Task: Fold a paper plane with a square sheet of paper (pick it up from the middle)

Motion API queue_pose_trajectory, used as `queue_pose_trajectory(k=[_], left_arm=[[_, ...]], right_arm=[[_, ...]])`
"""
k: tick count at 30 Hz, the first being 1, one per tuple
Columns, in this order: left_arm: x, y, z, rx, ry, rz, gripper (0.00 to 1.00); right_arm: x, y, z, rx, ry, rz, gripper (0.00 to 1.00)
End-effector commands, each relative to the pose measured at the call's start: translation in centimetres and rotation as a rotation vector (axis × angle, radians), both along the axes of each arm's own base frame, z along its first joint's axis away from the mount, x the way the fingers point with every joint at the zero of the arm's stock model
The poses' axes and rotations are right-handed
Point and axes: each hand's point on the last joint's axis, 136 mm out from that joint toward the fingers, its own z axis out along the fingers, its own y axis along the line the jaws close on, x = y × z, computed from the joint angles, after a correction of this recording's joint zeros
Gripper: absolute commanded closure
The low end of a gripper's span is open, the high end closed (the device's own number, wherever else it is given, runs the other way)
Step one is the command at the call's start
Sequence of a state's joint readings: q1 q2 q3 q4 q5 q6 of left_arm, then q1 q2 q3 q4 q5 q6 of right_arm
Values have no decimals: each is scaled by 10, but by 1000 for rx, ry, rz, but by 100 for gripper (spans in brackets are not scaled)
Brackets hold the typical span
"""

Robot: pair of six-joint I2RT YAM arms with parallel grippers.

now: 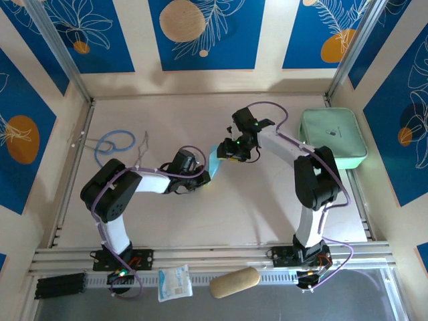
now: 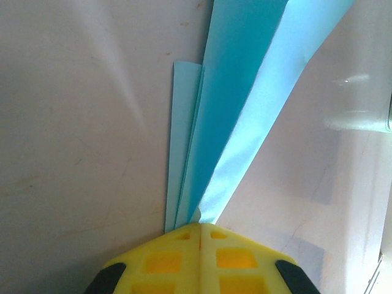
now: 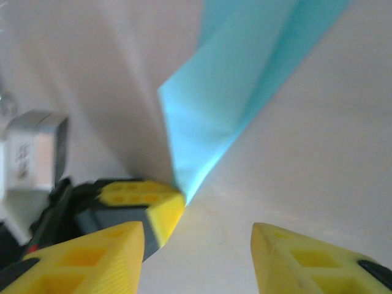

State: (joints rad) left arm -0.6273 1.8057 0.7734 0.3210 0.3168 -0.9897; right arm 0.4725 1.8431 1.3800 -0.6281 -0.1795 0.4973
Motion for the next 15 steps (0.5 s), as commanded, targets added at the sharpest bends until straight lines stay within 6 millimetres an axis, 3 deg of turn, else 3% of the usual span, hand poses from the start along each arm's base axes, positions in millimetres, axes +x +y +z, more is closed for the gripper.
queue_pose_trajectory(k=[1, 9, 15], left_arm=[[-8, 10, -21, 45, 73, 10, 96], [-7, 8, -20, 35, 75, 7, 96], [-6, 7, -17, 26, 68, 9, 96]], right_arm=[[-4, 33, 4, 188, -33, 107, 56], [14, 54, -22, 230, 3, 116, 70], [27, 54, -46, 180, 29, 82, 71]])
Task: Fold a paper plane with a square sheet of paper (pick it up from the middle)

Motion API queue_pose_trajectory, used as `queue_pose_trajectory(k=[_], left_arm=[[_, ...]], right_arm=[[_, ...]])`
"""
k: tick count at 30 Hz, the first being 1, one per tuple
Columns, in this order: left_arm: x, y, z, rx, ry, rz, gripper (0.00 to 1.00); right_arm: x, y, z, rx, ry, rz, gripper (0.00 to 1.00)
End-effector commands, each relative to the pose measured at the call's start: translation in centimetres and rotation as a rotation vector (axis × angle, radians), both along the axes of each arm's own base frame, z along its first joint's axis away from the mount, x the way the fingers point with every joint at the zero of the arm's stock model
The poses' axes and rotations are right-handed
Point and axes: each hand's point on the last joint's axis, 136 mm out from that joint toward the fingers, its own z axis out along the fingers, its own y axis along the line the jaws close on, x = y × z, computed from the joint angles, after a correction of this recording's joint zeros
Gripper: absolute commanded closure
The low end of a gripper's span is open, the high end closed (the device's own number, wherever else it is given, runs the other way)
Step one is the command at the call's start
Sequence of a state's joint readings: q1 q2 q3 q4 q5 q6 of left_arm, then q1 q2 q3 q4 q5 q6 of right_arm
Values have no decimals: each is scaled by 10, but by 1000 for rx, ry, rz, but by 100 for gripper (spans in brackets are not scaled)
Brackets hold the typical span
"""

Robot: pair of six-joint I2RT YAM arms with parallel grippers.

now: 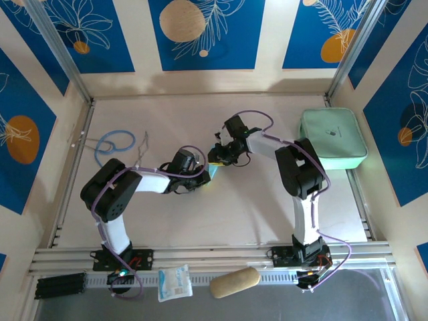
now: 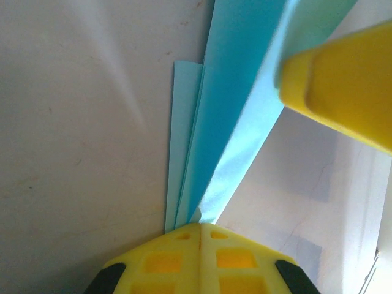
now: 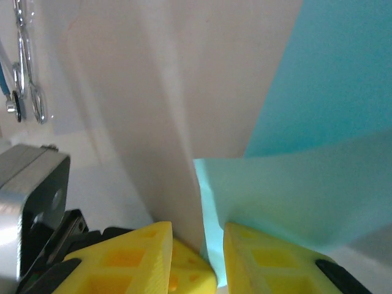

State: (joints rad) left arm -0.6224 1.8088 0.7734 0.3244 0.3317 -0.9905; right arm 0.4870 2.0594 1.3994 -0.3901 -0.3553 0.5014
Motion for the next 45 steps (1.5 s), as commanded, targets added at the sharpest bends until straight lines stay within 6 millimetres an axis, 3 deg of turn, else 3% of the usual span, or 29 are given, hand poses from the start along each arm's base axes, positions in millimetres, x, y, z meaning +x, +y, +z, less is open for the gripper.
queue_pose_trajectory(k=[1, 11, 18, 29, 40, 45], left_arm=[[-5, 7, -16, 32, 63, 13, 96], [4, 0, 12, 5, -1, -6, 90], [9, 4, 35, 33, -108, -23, 80], [0, 1, 19, 143, -138, -129, 64], [-7, -4, 0, 227, -89, -207, 63], [-10, -1, -10, 255, -67, -210, 65]], right_arm=[[9, 6, 1, 6, -8, -8, 71], [12, -11, -27, -115, 27, -78, 72], [8, -17, -41, -151, 82, -114, 72], [6, -17, -42, -151, 104, -125, 71], [6, -17, -42, -146, 121, -139, 70], [8, -12, -30, -102, 122, -142, 69]])
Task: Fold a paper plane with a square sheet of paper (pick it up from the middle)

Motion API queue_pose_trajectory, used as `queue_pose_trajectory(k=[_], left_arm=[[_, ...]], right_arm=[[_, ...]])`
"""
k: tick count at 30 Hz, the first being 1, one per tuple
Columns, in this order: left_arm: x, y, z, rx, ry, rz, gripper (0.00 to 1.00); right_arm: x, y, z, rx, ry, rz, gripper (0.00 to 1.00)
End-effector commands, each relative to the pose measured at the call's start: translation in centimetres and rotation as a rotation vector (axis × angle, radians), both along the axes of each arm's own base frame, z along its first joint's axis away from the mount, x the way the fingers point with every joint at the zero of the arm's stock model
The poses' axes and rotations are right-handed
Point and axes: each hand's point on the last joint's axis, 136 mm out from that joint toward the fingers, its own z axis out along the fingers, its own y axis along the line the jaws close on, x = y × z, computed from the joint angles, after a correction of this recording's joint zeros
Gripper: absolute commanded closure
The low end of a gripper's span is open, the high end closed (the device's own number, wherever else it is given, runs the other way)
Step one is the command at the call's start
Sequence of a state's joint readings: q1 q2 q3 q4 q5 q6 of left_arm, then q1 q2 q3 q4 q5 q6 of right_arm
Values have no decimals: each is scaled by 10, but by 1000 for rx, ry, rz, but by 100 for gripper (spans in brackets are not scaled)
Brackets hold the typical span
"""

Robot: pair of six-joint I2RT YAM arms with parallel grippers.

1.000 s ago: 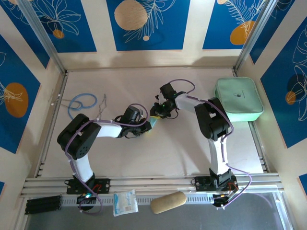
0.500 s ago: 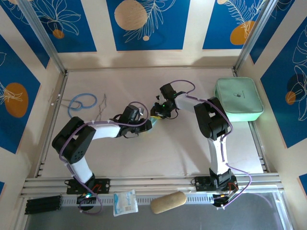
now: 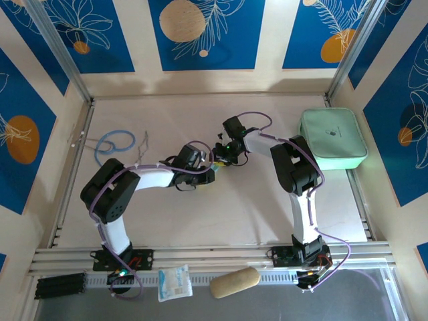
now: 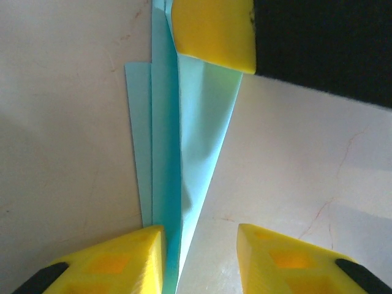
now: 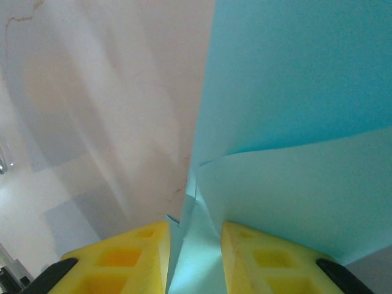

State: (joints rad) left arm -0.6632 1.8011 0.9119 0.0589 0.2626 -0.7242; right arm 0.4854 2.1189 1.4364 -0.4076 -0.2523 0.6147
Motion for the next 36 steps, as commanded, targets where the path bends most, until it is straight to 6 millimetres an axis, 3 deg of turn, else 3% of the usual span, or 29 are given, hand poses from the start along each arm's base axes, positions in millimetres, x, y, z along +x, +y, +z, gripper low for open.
queue_pose_trajectory(k=[1, 6, 10, 18, 30, 36], left_arm=[[-7, 5, -18, 71, 36, -15, 66], [-9, 11, -24, 87, 44, 9, 74], [-10, 13, -28, 81, 50, 27, 79], [-11, 15, -29, 64, 57, 56, 86], [-8, 20, -23, 39, 47, 113, 93], [-5, 23, -6, 24, 18, 131, 86]], right_arm=[[-5, 1, -1, 15, 54, -8, 69], [-2, 7, 24, 91, 3, 7, 68], [-1, 7, 27, 102, -8, 14, 68], [1, 2, 16, 76, 1, 2, 68], [2, -14, -15, -24, 66, -63, 68], [-3, -21, -27, -70, 115, -86, 69]])
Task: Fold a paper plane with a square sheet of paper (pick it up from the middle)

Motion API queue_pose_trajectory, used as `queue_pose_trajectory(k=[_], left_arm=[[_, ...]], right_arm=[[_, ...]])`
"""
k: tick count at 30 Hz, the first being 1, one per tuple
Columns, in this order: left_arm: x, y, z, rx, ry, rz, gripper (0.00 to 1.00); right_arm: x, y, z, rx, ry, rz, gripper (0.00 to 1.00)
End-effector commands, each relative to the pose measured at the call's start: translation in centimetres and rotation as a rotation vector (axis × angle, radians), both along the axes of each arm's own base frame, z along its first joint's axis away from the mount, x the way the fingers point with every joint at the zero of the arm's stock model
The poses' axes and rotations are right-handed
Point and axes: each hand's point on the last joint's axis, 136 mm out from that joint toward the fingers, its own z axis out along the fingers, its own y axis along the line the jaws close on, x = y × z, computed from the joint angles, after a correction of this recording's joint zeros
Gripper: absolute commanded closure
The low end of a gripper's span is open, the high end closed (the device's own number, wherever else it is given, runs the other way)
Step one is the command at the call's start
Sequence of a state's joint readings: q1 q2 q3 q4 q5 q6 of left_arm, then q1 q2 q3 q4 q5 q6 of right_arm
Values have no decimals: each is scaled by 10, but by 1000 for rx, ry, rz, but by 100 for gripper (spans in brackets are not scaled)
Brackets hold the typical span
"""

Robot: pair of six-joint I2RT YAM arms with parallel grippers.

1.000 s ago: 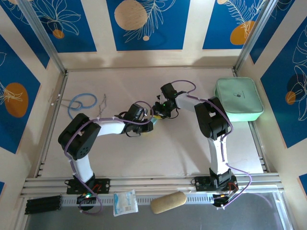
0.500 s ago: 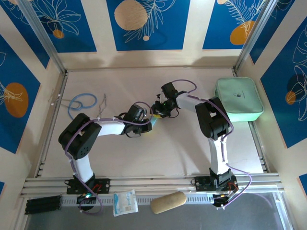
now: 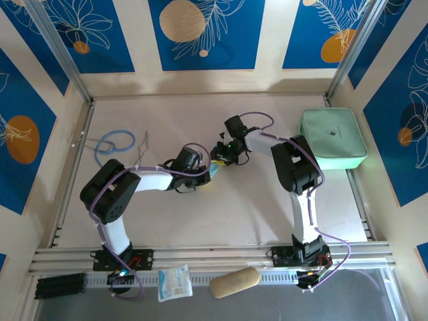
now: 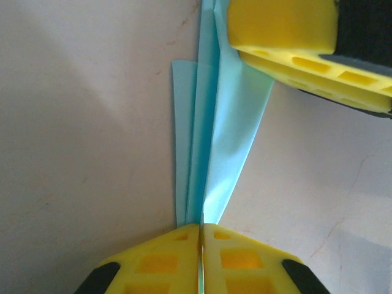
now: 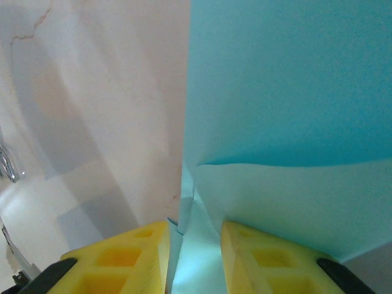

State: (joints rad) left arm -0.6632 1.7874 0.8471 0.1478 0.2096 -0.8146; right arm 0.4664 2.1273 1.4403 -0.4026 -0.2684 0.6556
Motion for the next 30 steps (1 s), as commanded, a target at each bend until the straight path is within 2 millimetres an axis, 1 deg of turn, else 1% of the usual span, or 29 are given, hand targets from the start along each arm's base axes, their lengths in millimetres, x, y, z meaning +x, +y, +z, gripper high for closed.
queue_pose_trajectory(k=[1, 4, 5, 7, 10, 12, 15, 18, 22, 26, 30], left_arm=[[-8, 15, 5, 39, 16, 34, 85], [-5, 20, 22, 44, -24, 48, 78], [-3, 20, 28, 43, -39, 50, 77], [-1, 15, 39, 13, -68, 36, 77], [3, -10, 54, -95, -91, -24, 81], [5, -26, 55, -149, -82, -51, 83], [11, -35, 46, -170, -69, -46, 87], [19, -34, 36, -152, -75, -27, 89], [27, -34, 28, -157, -92, 0, 91], [30, -26, 18, -133, -103, 45, 91], [29, -16, 8, -94, -101, 77, 91]], right_arm=[[-10, -16, -27, -87, 94, -40, 69], [-13, -19, -30, -95, 114, -57, 69], [-14, -19, -31, -97, 122, -62, 69], [-16, -19, -32, -96, 135, -70, 69], [-17, -20, -34, -100, 150, -83, 69], [-17, -22, -35, -106, 162, -95, 69], [-18, -24, -38, -106, 178, -109, 69], [-19, -26, -39, -110, 187, -114, 69], [-19, -27, -38, -112, 190, -115, 69], [-20, -27, -40, -116, 199, -116, 69], [-21, -27, -41, -118, 206, -112, 69]])
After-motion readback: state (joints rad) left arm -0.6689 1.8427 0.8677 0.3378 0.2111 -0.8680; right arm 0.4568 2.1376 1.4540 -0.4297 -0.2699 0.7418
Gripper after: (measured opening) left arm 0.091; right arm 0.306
